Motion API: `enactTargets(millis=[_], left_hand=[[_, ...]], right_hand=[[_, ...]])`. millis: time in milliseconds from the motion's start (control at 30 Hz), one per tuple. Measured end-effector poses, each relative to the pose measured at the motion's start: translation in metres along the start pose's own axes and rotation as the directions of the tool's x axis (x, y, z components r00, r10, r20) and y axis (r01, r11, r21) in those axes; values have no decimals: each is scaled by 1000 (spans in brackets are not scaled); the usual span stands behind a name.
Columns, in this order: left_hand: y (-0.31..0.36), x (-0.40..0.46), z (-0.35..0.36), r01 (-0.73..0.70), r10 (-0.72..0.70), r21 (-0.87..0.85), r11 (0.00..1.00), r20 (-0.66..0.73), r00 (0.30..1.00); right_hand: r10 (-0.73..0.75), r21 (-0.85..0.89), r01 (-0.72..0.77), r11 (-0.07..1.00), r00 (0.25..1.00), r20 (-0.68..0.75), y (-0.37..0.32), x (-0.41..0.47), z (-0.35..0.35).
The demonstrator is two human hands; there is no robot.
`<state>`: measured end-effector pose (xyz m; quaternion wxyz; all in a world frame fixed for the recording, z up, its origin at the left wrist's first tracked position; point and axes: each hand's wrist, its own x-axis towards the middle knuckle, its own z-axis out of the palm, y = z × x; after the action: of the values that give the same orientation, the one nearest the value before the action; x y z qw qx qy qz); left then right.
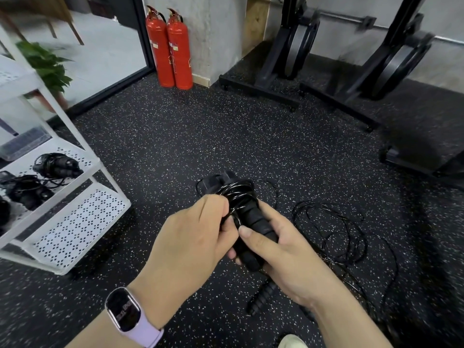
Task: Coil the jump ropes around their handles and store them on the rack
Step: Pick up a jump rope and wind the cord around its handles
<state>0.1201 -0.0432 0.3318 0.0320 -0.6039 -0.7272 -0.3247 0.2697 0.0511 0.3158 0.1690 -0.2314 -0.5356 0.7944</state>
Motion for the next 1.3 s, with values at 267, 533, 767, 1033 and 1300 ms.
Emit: enactTargets(millis=[267,533,767,1033,1300], left_hand=[[6,-3,2,-98,107,70,993,-128,986],[5,-2,-2,-135,135,-25,990,-27,991],[-5,4,-14,-209,220,-79,975,161,962],[-13,5,-15,-196,220,-126,972,222,950],[-18,4,-9,-168,186,-95,981,246,951]], right_hand=[[-39,77,46,996,995,-88,1,-2,-2],[-41,7,43,999,991,-130,4,-4,-13],[-18,-125,3,992,992,-121,4,-4,-21],[38,-238,-55,970,996,-75,0,-5,-21],[80,-294,-87,952,996,-37,-1,-8,-23]])
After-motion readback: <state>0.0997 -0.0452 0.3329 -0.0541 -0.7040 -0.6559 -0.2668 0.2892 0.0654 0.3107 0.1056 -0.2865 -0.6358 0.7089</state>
